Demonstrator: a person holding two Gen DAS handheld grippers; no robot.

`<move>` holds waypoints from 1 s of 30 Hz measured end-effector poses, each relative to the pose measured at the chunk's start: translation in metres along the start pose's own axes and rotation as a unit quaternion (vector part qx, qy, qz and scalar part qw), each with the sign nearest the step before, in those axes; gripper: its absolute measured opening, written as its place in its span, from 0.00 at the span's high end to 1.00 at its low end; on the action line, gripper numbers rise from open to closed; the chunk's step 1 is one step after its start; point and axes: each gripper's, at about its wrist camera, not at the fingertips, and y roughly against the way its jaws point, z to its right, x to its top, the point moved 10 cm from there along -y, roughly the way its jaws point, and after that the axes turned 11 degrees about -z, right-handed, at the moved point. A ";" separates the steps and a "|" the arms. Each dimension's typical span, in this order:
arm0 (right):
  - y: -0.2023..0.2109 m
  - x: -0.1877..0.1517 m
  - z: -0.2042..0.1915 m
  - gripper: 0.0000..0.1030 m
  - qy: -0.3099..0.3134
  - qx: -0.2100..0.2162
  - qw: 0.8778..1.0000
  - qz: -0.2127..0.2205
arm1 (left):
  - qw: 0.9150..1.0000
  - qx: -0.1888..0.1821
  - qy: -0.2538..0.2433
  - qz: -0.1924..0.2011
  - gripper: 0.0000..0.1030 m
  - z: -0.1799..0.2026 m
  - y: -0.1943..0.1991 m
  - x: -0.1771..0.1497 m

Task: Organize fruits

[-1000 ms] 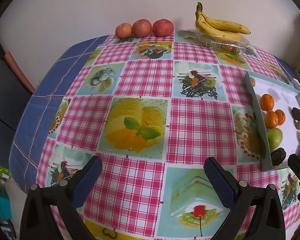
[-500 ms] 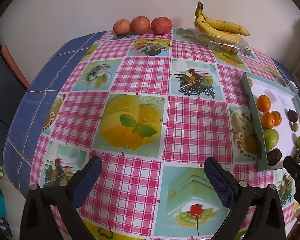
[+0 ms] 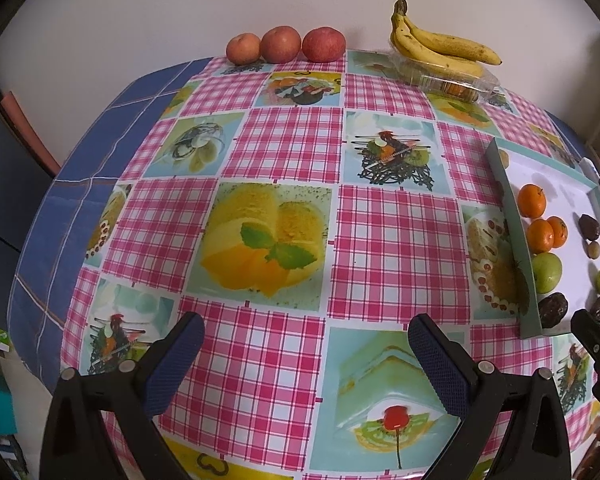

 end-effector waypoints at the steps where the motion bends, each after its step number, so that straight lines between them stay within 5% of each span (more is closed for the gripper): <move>1: 0.000 0.000 0.000 0.09 -0.001 0.000 1.000 0.000 | 1.000 0.000 0.000 0.000 0.00 0.000 0.000 0.000; 30: -0.003 -0.001 0.006 0.09 -0.013 0.002 1.000 -0.006 | 1.000 0.009 -0.002 -0.005 0.00 -0.002 -0.002 -0.001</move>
